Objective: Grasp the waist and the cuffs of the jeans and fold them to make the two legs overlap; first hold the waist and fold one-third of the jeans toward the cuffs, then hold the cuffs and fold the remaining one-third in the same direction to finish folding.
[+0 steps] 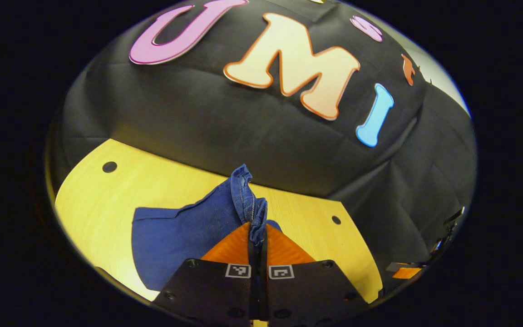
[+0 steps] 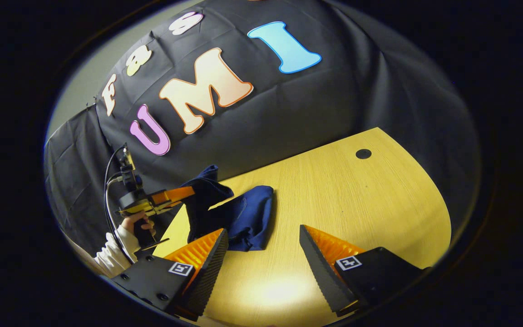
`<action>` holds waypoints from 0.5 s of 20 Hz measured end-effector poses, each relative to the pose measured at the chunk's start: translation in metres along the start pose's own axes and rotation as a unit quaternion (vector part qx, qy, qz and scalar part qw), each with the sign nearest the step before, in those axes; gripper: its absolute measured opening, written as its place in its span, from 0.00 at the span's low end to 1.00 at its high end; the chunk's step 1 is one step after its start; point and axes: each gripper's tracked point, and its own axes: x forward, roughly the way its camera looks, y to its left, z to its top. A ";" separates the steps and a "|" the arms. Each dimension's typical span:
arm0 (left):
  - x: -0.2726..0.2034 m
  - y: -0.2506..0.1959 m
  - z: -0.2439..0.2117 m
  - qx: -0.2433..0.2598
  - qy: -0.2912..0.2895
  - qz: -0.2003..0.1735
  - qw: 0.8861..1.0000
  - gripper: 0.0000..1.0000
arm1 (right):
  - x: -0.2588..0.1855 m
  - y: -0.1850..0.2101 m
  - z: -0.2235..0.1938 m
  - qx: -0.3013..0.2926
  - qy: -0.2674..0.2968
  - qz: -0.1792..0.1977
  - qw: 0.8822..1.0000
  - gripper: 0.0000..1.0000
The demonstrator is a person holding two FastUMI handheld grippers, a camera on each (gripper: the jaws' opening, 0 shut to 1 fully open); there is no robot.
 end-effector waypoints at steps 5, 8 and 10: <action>0.006 -0.013 -0.086 0.045 0.072 0.020 0.996 0.00 | -0.003 -0.017 -0.004 0.006 0.006 -0.003 1.000 0.98; 0.009 -0.007 -0.122 0.087 0.098 0.050 0.990 0.00 | -0.008 -0.023 -0.009 -0.004 0.010 -0.010 1.000 0.98; 0.016 -0.006 -0.133 0.101 0.101 0.061 0.988 0.02 | -0.011 -0.023 -0.014 -0.008 0.013 -0.011 1.000 0.98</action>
